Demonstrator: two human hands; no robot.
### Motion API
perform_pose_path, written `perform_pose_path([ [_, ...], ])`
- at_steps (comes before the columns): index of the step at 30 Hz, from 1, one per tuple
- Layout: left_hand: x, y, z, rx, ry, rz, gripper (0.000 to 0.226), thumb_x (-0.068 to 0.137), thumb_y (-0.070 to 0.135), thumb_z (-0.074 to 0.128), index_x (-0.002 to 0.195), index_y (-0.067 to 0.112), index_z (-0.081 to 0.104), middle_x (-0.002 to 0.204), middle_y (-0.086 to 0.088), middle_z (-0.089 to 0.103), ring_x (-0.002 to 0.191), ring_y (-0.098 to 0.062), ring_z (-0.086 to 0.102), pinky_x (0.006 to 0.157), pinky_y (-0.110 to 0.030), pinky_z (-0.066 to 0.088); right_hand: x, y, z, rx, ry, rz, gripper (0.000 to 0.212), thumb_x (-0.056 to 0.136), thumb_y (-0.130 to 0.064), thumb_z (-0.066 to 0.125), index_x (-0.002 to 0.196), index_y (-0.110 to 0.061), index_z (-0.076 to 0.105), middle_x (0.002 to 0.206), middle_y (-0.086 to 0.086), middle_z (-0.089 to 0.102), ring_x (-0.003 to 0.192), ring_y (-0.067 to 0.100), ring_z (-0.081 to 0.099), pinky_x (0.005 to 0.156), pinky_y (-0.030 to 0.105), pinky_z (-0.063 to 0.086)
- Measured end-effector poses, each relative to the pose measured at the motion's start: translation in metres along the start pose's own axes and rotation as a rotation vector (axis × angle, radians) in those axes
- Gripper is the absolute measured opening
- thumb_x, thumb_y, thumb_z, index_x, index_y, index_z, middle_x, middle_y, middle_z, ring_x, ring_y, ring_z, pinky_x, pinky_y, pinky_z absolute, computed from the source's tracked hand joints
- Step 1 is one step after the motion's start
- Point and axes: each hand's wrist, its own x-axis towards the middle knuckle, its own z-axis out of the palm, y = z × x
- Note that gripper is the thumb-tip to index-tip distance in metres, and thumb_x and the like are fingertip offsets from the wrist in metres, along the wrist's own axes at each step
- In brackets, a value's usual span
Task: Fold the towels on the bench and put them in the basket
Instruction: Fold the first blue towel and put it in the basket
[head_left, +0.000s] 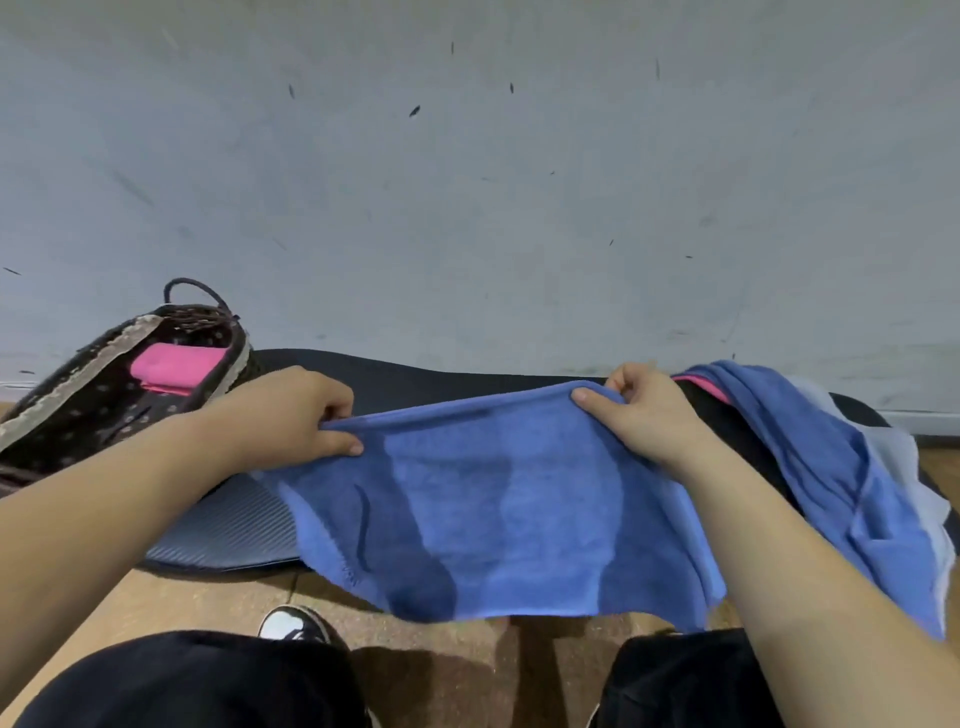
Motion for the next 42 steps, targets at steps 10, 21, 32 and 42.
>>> perform_pose_path([
  [10,0.107,-0.041,0.065,0.038,0.107,-0.218,0.022,0.093,0.013,0.049,0.100,0.025,0.067,0.099,-0.001,0.052,0.092,-0.029,0.060,0.076,-0.046,0.056,0.074,0.020,0.063,-0.027,0.131,0.195,0.018,0.086,-0.028,0.062,0.092,-0.012,0.057,0.080,-0.002,0.063,0.066,0.017,0.054,0.058,0.031,0.042],
  [21,0.047,0.000,0.084,-0.084,-0.066,-0.317,0.038,0.094,0.042,0.056,0.124,0.019,0.055,0.125,0.001,0.049,0.125,-0.027,0.048,0.095,-0.044,0.051,0.059,-0.003,0.076,-0.353,0.046,-0.045,0.056,0.090,-0.022,0.066,0.143,-0.016,0.049,0.143,0.006,0.051,0.132,0.027,0.048,0.106,0.038,0.041],
  [32,0.017,0.026,0.136,-0.213,-0.197,-0.405,0.091,0.096,0.076,0.023,0.161,0.026,-0.016,0.167,-0.015,-0.026,0.153,-0.040,-0.025,0.126,-0.052,-0.008,-0.008,-0.005,0.131,-0.846,-0.594,0.045,0.096,0.081,-0.091,0.030,0.151,-0.054,-0.024,0.159,-0.008,-0.043,0.149,0.030,-0.036,0.119,0.066,-0.010],
  [42,0.026,-0.038,0.143,-0.216,-0.045,-0.322,0.113,0.064,0.098,-0.006,0.161,0.039,-0.010,0.169,-0.004,-0.022,0.155,-0.026,-0.023,0.127,-0.047,-0.008,0.004,-0.012,0.158,-0.678,-0.535,-0.135,0.098,0.078,-0.093,0.031,0.155,-0.054,-0.015,0.161,-0.012,-0.037,0.145,0.022,-0.043,0.115,0.061,-0.025],
])
